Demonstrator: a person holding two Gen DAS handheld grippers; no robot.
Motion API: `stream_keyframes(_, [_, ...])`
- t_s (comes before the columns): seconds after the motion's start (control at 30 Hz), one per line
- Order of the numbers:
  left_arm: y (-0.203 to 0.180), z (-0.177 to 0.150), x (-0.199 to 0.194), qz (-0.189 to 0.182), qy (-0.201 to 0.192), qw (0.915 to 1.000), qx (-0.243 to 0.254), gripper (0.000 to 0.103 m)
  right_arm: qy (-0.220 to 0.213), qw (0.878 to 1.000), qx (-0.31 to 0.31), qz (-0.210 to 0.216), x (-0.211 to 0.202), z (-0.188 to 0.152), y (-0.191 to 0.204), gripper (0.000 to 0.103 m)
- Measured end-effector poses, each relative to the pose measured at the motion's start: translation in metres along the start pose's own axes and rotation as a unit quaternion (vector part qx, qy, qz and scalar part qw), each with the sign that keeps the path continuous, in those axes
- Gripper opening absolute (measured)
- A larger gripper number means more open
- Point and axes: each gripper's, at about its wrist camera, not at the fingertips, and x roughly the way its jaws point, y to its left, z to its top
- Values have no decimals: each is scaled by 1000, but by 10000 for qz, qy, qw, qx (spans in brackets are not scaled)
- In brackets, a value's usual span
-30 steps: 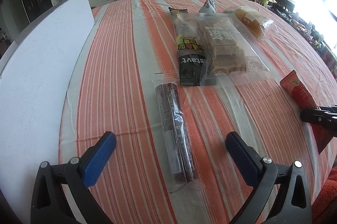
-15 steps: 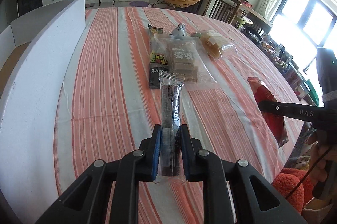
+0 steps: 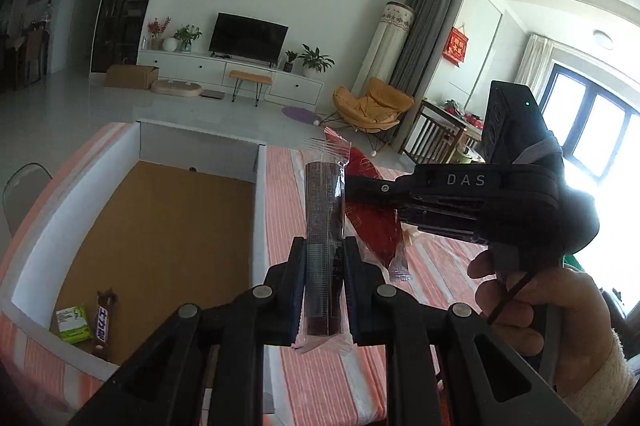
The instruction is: Organize snacks
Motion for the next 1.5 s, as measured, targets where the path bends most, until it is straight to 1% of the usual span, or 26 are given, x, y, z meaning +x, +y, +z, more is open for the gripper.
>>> stream_keyframes(0.07, [24,2,4,815,-51,9966,96,18,112,9996,-145,230,30,3,26,17])
stream_keyframes(0.1, [36,1,11,1214,-21,9925,160,21,144,9990,-220,353,46,4,36,22])
stream_keyframes(0.13, [48,-2,18,1584,11,9871,209,34,206,9987,-245,388,60,5,42,29])
stream_keyframes(0.17, [59,-4,26,1894,84,9816,210,61,264,9987,-189,386,71,5,43,47])
stream_keyframes(0.2, [70,-8,34,2097,210,9774,169,73,254,9989,-99,372,76,5,41,55])
stream_keyframes(0.23, [77,-13,42,2160,310,9759,90,79,153,9994,-43,316,77,3,35,55])
stream_keyframes(0.27, [81,-17,45,2142,350,9762,22,79,36,9998,-61,195,73,1,28,56])
stream_keyframes(0.33, [78,-23,49,1986,294,9796,77,81,-220,9991,-187,-326,60,-6,7,64])
stream_keyframes(0.4, [67,-26,53,1754,172,9838,323,81,-458,9913,-327,-1190,44,-18,-28,69])
stream_keyframes(0.5, [46,-29,64,1466,-4,9851,898,87,-624,9605,-403,-2682,26,-44,-91,71])
stream_keyframes(0.57, [37,-31,76,1421,-32,9832,1149,88,-633,9395,-262,-3357,15,-63,-138,70])
stream_keyframes(0.63, [36,-34,93,1316,240,9848,1105,88,-708,9199,-72,-3858,1,-83,-176,70])
stream_keyframes(0.73, [43,-38,112,1175,675,9888,618,87,-916,8920,407,-4408,-26,-104,-221,70])
stream_keyframes(0.77, [44,-39,114,1162,724,9893,508,87,-1016,8888,862,-4386,-39,-104,-234,72])
stream_keyframes(0.8, [41,-39,113,1218,691,9891,465,87,-1203,8904,1135,-4241,-50,-104,-240,71])
stream_keyframes(0.87, [31,-35,104,1401,410,9881,494,88,-1452,8772,1288,-4392,-65,-108,-244,71])
stream_keyframes(0.9, [24,-34,98,1442,230,9879,524,88,-1407,8700,1359,-4526,-64,-110,-248,71])
stream_keyframes(0.93, [15,-33,93,1433,82,9881,558,88,-1290,8691,1428,-4557,-61,-110,-254,71])
stream_keyframes(0.97, [5,-33,88,1386,-34,9886,592,93,-1145,8698,1466,-4570,-57,-109,-259,71])
stream_keyframes(1.03, [-18,-34,82,1128,-163,9914,642,103,-877,8661,1482,-4693,-48,-108,-267,71])
stream_keyframes(1.07, [-30,-36,82,958,-163,9928,693,103,-787,8633,1464,-4765,-43,-108,-268,71])
stream_keyframes(1.1, [-44,-39,84,763,-90,9940,782,103,-762,8597,1389,-4855,-40,-110,-270,71])
stream_keyframes(1.17, [-71,-47,95,344,232,9941,1006,103,-736,8612,1351,-4844,-39,-112,-269,74])
stream_keyframes(1.3, [-120,-74,142,-310,1063,9852,1307,103,-752,8607,1434,-4826,-40,-114,-272,81])
stream_keyframes(1.4, [-141,-97,190,-358,1568,9753,1512,103,-752,8603,1445,-4830,-41,-115,-272,82])
stream_keyframes(1.5, [-143,-119,230,-79,1854,9675,1716,103,-752,8605,1444,-4828,-41,-115,-272,82])
